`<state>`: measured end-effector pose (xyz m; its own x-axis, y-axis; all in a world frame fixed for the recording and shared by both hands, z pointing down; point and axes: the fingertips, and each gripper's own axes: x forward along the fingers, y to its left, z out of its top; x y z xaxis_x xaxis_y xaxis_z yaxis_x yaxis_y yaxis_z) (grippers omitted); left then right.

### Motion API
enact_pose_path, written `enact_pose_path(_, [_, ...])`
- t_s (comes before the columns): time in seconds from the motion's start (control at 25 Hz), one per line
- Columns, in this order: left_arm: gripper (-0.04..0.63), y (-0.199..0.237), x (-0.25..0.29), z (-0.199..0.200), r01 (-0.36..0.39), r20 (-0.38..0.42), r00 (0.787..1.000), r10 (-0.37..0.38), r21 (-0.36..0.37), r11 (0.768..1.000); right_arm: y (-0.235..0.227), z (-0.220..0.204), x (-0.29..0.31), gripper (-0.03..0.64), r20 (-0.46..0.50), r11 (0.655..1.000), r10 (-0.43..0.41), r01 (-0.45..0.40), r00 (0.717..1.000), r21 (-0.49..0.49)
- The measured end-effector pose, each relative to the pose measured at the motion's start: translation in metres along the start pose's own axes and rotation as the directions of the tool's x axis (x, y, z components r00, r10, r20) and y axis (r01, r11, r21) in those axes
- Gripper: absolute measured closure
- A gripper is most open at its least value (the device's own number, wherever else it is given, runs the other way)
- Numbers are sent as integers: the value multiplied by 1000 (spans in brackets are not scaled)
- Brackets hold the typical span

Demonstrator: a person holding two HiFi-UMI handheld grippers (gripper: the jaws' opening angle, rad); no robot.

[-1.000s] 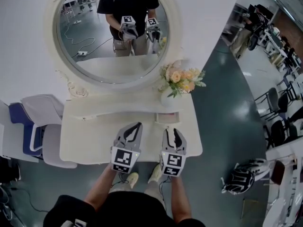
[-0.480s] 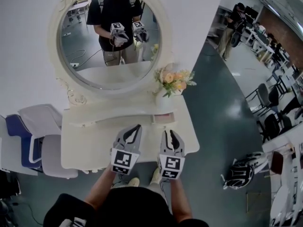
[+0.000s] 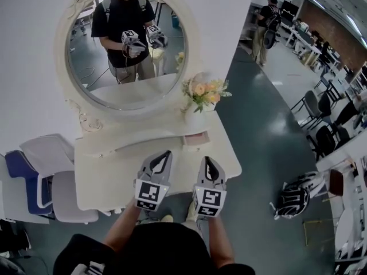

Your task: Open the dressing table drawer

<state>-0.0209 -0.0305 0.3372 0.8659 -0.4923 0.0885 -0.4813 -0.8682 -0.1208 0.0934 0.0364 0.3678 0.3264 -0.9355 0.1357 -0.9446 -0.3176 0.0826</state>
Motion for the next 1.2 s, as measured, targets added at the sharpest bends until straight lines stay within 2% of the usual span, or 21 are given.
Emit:
enact_pose_path(0.4, [592, -2, 2, -4, 33, -3, 999, -33, -4, 999, -2, 0, -5, 618, -5, 1000, -30, 30, 1000, 10])
enact_pose_path(1.2, [592, 2, 17, -7, 50, -11, 999, -50, -3, 999, -6, 2, 10, 618, 9, 1000, -24, 24, 1000, 18])
